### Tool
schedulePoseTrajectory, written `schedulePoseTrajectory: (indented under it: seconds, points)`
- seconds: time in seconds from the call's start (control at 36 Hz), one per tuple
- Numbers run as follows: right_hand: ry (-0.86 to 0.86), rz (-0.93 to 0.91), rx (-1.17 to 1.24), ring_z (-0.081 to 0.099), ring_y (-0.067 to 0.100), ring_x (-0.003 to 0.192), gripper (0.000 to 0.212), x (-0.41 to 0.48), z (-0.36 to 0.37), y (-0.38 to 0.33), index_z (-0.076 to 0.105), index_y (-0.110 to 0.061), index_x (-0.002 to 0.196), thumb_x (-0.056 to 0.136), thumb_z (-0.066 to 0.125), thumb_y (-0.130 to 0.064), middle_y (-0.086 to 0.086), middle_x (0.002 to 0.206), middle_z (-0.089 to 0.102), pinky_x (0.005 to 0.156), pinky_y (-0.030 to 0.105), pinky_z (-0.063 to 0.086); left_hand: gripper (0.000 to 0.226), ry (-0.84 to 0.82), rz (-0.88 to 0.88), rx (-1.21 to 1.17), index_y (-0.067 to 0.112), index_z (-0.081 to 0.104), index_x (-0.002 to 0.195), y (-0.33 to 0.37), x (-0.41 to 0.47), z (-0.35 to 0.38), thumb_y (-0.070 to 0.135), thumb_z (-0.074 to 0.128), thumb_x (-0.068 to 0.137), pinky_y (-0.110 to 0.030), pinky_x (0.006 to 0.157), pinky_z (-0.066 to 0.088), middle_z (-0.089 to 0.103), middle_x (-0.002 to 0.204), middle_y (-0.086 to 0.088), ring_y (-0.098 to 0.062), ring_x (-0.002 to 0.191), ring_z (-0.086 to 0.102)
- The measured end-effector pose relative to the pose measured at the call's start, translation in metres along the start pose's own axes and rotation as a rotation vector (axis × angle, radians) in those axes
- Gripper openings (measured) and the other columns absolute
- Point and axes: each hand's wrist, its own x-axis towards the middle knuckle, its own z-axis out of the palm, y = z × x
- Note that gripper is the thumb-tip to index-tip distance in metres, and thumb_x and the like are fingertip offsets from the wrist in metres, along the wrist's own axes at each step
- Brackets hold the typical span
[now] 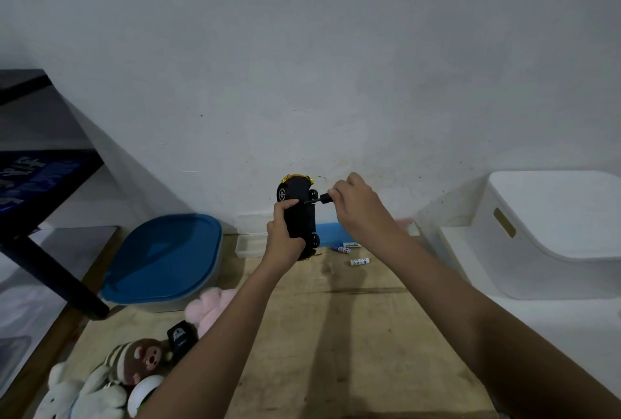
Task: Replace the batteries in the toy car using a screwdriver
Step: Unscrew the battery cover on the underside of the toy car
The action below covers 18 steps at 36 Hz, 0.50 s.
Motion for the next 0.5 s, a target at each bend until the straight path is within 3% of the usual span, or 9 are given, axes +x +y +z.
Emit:
schedulePoseTrajectory:
  seconds: [0.08, 0.19, 0.25, 0.31, 0.36, 0.42, 0.5]
  points:
    - [0.025, -0.026, 0.033, 0.051, 0.024, 0.073, 0.025, 0.003, 0.001, 0.000, 0.063, 0.000, 0.101, 0.096, 0.042, -0.014, 0.011, 0.099, 0.047, 0.066, 0.028, 0.040, 0.079, -0.004, -0.009, -0.014, 0.038, 0.036, 0.115, 0.002, -0.002, -0.001, -0.024, 0.048, 0.068, -0.040, 0.064, 0.057, 0.038, 0.126, -0.014, -0.034, 0.106, 0.048]
    - [0.037, -0.050, 0.251, 0.049, 0.011, 0.083, 0.022, 0.006, -0.001, -0.003, 0.066, -0.005, 0.104, 0.086, 0.054, 0.003, 0.010, 0.104, 0.051, 0.072, 0.017, 0.044, 0.077, -0.018, -0.014, -0.055, 0.034, 0.036, 0.117, 0.006, -0.006, -0.003, -0.025, 0.047, 0.068, -0.031, 0.057, 0.052, 0.038, 0.127, -0.014, -0.035, 0.108, 0.048]
    - [0.055, -0.021, 0.278, 0.051, 0.014, 0.087, 0.028, 0.006, -0.001, -0.007, 0.057, -0.009, 0.117, 0.089, 0.057, -0.008, 0.008, 0.107, 0.047, 0.078, 0.027, 0.050, 0.075, -0.025, 0.002, -0.075, 0.028, 0.037, 0.119, 0.012, -0.008, -0.003, -0.026, 0.046, 0.068, -0.024, 0.053, 0.048, 0.039, 0.126, -0.013, -0.033, 0.107, 0.049]
    - [0.057, 0.076, 0.208, 0.050, 0.019, 0.087, 0.035, 0.008, -0.004, -0.011, 0.047, -0.009, 0.122, 0.094, 0.051, -0.029, 0.005, 0.104, 0.045, 0.074, 0.032, 0.046, 0.073, -0.035, -0.006, -0.089, 0.025, 0.036, 0.121, 0.017, -0.010, -0.003, -0.026, 0.045, 0.070, -0.021, 0.049, 0.047, 0.039, 0.126, -0.012, -0.031, 0.106, 0.048]
    - [0.057, 0.103, 0.120, 0.052, 0.025, 0.084, 0.029, 0.011, -0.007, -0.012, 0.050, -0.005, 0.107, 0.096, 0.045, -0.031, 0.008, 0.096, 0.051, 0.071, 0.034, 0.043, 0.072, -0.055, -0.032, -0.116, 0.026, 0.036, 0.121, 0.019, -0.012, -0.003, -0.026, 0.043, 0.071, -0.018, 0.045, 0.046, 0.040, 0.126, -0.013, -0.029, 0.102, 0.049]
    - [0.056, 0.038, 0.101, 0.054, 0.027, 0.083, 0.017, 0.013, -0.009, -0.014, 0.055, -0.003, 0.093, 0.095, 0.047, -0.018, 0.011, 0.094, 0.053, 0.070, 0.033, 0.042, 0.072, -0.072, -0.054, -0.157, 0.028, 0.036, 0.118, 0.020, -0.012, -0.004, -0.026, 0.042, 0.071, -0.018, 0.045, 0.045, 0.041, 0.126, -0.015, -0.027, 0.098, 0.050]
    - [0.042, -0.067, 0.131, 0.052, 0.022, 0.080, 0.012, 0.011, -0.009, -0.013, 0.060, -0.003, 0.090, 0.090, 0.048, 0.000, 0.010, 0.097, 0.050, 0.070, 0.029, 0.043, 0.071, -0.057, -0.062, -0.203, 0.029, 0.036, 0.116, 0.020, -0.012, -0.004, -0.025, 0.042, 0.071, -0.023, 0.054, 0.046, 0.043, 0.129, -0.013, -0.026, 0.100, 0.051]
